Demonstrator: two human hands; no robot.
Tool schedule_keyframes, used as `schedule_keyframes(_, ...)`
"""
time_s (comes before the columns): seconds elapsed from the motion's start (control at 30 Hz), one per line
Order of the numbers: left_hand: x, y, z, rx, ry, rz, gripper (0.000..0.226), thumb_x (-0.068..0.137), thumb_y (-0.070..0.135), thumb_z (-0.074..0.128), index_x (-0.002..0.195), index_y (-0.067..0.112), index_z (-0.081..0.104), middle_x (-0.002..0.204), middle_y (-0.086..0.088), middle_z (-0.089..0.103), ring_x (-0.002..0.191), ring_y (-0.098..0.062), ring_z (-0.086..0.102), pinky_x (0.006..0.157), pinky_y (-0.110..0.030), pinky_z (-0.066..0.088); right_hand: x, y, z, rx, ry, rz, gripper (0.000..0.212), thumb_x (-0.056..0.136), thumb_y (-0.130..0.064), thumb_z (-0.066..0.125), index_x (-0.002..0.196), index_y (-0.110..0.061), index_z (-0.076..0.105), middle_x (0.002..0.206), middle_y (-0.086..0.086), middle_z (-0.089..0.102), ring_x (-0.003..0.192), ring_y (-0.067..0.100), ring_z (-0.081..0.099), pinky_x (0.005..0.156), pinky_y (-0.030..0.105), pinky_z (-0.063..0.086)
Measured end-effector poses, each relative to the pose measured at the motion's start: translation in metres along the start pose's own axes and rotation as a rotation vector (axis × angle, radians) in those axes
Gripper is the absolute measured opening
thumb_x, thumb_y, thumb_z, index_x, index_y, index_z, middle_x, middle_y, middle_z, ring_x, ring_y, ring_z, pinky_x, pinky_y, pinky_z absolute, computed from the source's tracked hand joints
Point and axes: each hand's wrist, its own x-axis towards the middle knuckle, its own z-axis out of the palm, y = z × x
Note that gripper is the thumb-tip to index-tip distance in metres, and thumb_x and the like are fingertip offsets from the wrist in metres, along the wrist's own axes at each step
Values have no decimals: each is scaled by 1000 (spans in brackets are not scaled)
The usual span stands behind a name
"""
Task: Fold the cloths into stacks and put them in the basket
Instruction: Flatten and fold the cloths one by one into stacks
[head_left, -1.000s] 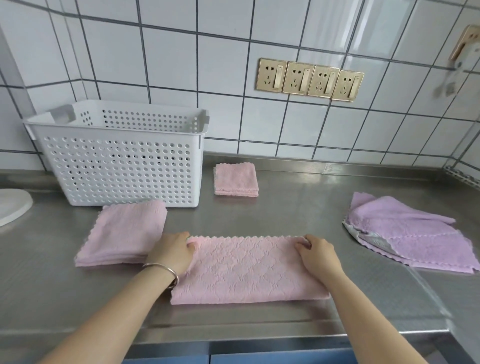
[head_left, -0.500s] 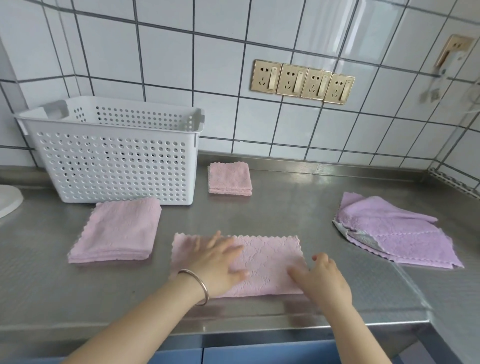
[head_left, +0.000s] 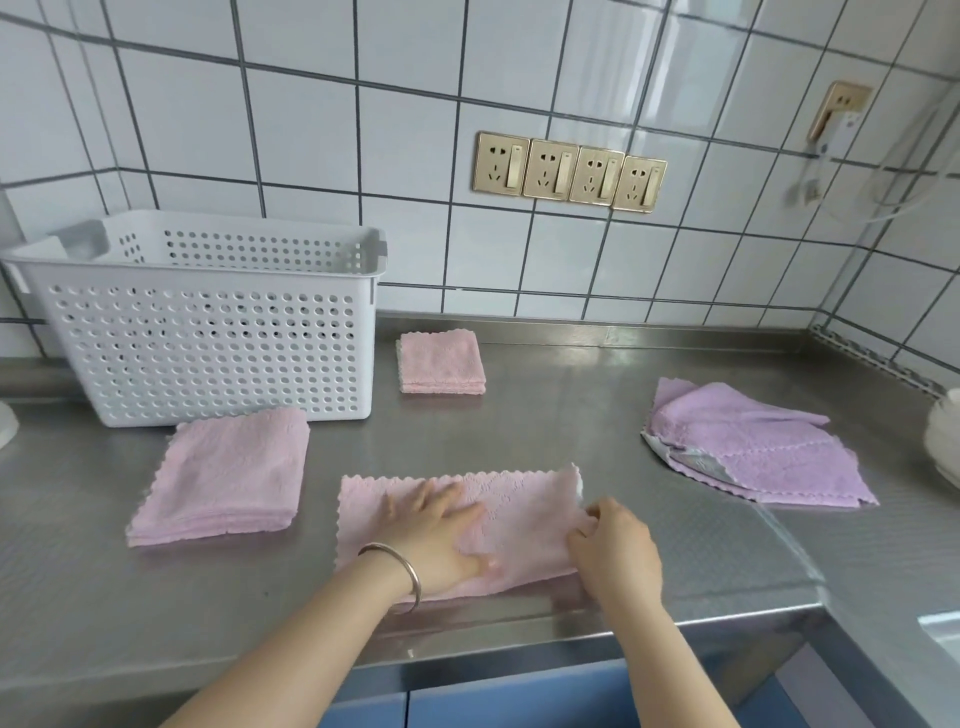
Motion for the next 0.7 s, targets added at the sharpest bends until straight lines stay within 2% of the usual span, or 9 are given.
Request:
schedule_keyframes(0.07,2,7,-19,-384,76,-47,54,92,56,35,132,22,49,147,-2,41,137,-19,36,112,-32,25,-8,-16,8,57,231,-208,12,77,-6,52,87,-10,58,88,7,63,70,28,52,57,28,33)
schedule_keyframes(0.13,6,10,-33,-876,82,-175,54,88,58,43,113,15,65,123,-11,64,114,-23,59,102,-32,42,-18,-37,16,69,341,-486,15,61,-4,60,75,-12,58,74,4,60,64,29,56,47,27,32)
schedule_keyframes(0.23,8,1,-40,-1246,183,-361,40,74,55,66,73,15,66,91,-8,69,81,-22,65,80,-30,51,-35,-64,31,39,338,-838,23,54,-9,62,74,-17,53,75,-1,57,69,22,49,47,27,38)
schedule_keyframes(0.33,2,-17,-45,-1178,293,-447,22,83,23,59,63,14,55,77,-7,57,65,-19,52,56,-23,37,-43,-71,45,14,279,-909,43,56,-7,49,97,-16,50,103,1,64,85,18,45,57,26,48)
schedule_keyframes(0.4,-5,-32,-49,-1029,377,-436,19,92,17,49,76,11,57,77,-7,55,70,-21,52,53,-23,33,-43,-68,52,-6,213,-876,60,52,-2,52,111,-16,50,116,3,64,95,15,47,62,23,52)
schedule_keyframes(0.47,-14,-48,-47,-838,408,-400,12,93,18,45,92,16,56,85,-11,59,82,-25,55,61,-27,36,-43,-65,56,-45,144,-840,59,59,-6,40,116,-19,51,118,1,65,100,13,56,63,19,53)
schedule_keyframes(0.53,-18,-60,-39,-676,398,-400,25,91,19,44,113,20,55,101,-15,64,96,-31,59,74,-30,40,-44,-63,59,-95,99,-816,57,62,-6,36,113,-19,58,116,1,67,101,16,65,64,18,54)
schedule_keyframes(0.6,-20,-67,-31,-604,381,-404,44,89,18,44,133,29,44,120,-11,62,108,-32,56,86,-31,43,-45,-61,65,-111,70,-815,55,57,1,59,109,-17,65,115,1,68,101,18,68,63,19,55)
schedule_keyframes(0.7,-24,-69,-19,-578,357,-404,44,87,17,46,130,24,47,118,-12,63,106,-33,57,84,-31,42,-47,-54,72,-113,25,-772,68,43,8,74,107,-16,69,115,1,69,103,19,67,62,20,56)
